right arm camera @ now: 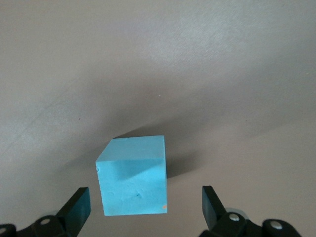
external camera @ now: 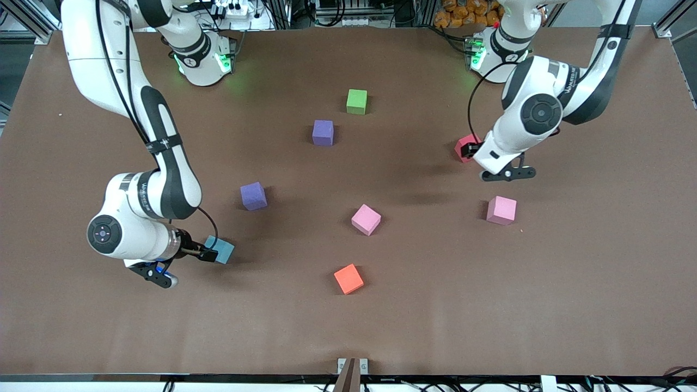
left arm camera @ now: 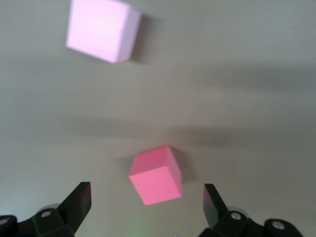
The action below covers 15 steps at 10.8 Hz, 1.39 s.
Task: Arrange blocks into number 1
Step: 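Grasp the cyan cube with the right gripper while the left gripper grasps the red cube, then carry the cyan cube with the right gripper and set it beside the green cube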
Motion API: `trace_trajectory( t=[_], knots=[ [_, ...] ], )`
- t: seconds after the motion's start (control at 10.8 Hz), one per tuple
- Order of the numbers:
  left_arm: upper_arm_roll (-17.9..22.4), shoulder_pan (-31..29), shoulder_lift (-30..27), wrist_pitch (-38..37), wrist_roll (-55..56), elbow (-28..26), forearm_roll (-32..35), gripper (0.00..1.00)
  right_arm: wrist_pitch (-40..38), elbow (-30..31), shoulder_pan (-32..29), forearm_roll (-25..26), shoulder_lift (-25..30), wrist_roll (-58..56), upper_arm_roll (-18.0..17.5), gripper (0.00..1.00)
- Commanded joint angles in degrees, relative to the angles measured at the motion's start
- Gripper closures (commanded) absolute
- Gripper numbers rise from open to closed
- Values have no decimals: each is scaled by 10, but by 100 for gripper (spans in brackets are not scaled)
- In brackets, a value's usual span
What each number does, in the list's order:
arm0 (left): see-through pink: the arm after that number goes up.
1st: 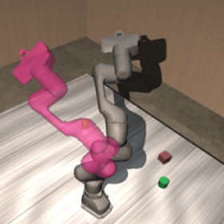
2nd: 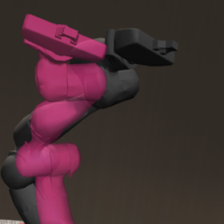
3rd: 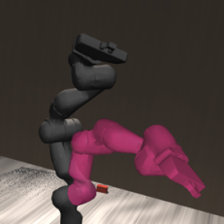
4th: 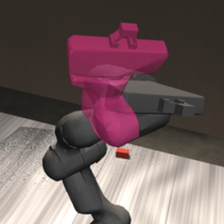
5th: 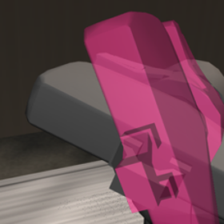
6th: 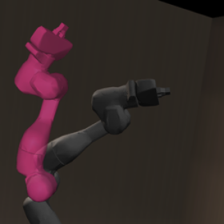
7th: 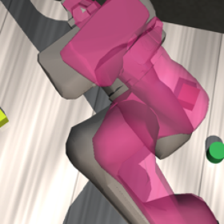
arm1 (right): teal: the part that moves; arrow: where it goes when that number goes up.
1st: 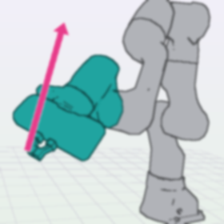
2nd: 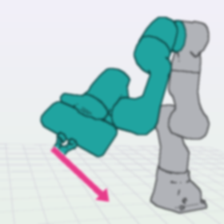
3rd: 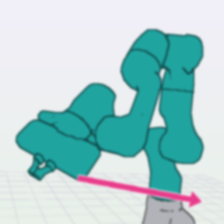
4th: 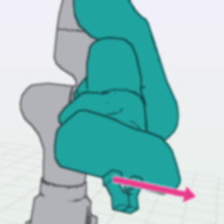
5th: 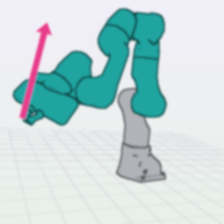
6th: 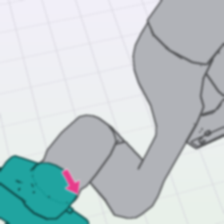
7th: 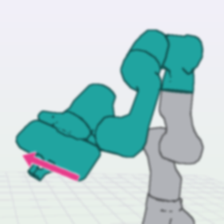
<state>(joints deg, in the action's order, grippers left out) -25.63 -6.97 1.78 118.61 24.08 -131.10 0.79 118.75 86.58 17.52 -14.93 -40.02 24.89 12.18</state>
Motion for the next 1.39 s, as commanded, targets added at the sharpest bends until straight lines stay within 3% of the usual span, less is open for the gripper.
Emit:
trace_trajectory(
  t=[0.0, 0.19, 0.37, 0.74, 0.83, 1.02, 1.11, 1.3],
  knots=[
    [-29, -56, -56, 43, 10, -80, -17, 0, 6, -13, 21, -19, -20, 2, 19, 0],
    [-69, -87, -72, 79, 31, -115, -74, 0, 17, -13, 24, -19, -30, 2, 19, 0],
    [-108, -88, -71, 122, 109, -142, -76, 0, 21, -13, 25, -19, -34, 2, 19, 0],
    [-110, -90, -52, 197, 113, -189, -76, 0, 34, -14, 35, -20, -55, 2, 20, 0],
    [-110, -94, -47, 208, 113, -194, -77, 0, 34, -14, 36, -20, -56, 2, 20, 11],
    [-110, -97, -28, 228, 113, -198, -81, 0, 33, -12, 36, -20, -55, -1, 20, 43],
    [-110, -97, -20, 242, 113, -202, -83, 0, 32, -12, 38, -20, -52, -1, 20, 52],
    [-110, -94, 8, 265, 115, -204, -85, 0, 30, -6, 47, -19, -34, -4, 20, 57]
  ],
)
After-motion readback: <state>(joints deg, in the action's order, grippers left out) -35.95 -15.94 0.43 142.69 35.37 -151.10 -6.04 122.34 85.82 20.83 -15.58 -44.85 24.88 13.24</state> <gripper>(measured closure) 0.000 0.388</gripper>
